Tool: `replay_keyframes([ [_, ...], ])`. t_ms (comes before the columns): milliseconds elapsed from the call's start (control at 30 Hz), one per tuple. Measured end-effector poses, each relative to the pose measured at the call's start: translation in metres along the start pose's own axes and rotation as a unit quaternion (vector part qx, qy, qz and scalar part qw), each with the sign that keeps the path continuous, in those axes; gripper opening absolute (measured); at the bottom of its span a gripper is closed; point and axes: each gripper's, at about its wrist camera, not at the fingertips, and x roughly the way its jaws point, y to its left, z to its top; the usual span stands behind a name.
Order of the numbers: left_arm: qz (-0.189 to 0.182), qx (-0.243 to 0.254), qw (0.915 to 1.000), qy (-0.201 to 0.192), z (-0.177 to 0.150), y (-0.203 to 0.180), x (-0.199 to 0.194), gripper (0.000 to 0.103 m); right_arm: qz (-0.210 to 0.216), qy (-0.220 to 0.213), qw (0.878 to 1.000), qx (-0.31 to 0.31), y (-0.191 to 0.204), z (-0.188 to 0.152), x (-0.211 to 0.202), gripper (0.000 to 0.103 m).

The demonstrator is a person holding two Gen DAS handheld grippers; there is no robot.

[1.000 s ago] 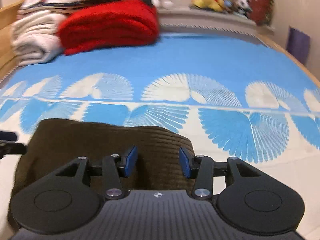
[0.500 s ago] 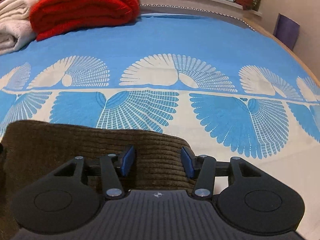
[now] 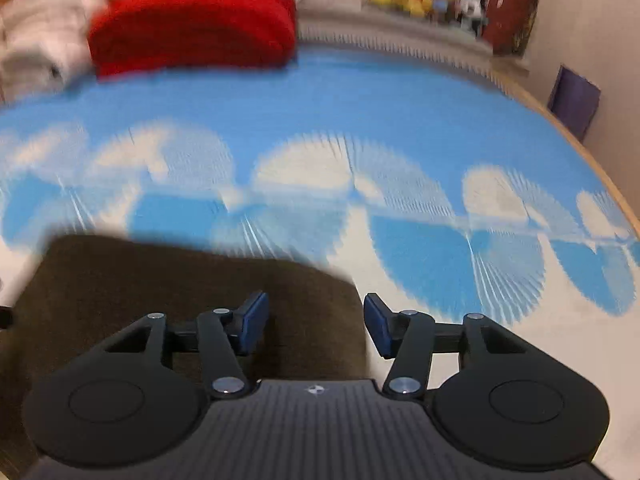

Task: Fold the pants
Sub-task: 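Open both tools and pull them back from the folded pants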

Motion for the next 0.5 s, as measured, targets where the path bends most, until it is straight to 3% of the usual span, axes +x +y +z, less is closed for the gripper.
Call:
replay_keyframes([
  [67, 0.018, 0.003, 0.9998, -0.013, 0.001, 0.0, -0.005, 0.061, 0.014, 0.046, 0.999, 0.013, -0.008, -0.012, 0.02, 0.059],
  [167, 0.052, -0.013, 0.9975, -0.046, 0.003, -0.002, -0.027, 0.062, 0.018, 0.04, 0.998, 0.05, -0.019, -0.01, 0.014, 0.061],
  [233, 0.069, -0.012, 0.9948, -0.074, 0.002, -0.006, -0.044, 0.068, 0.012, 0.014, 0.998, 0.06, -0.019, -0.006, -0.007, 0.06],
  [333, 0.081, -0.028, 0.9885, -0.125, -0.001, -0.012, -0.073, 0.089, 0.018, -0.036, 0.996, 0.079, -0.019, -0.004, -0.041, 0.063],
  [367, 0.092, -0.029, 0.9851, -0.142, -0.003, -0.015, -0.084, 0.089, 0.014, -0.049, 0.995, 0.086, -0.02, -0.004, -0.053, 0.066],
  [433, 0.125, -0.032, 0.9758, -0.177, -0.007, -0.024, -0.108, 0.089, 0.008, -0.076, 0.992, 0.102, -0.021, -0.008, -0.08, 0.082],
  [500, 0.143, -0.042, 0.9673, -0.205, -0.014, -0.035, -0.131, 0.09, 0.017, -0.103, 0.988, 0.11, -0.021, -0.014, -0.109, 0.087],
])
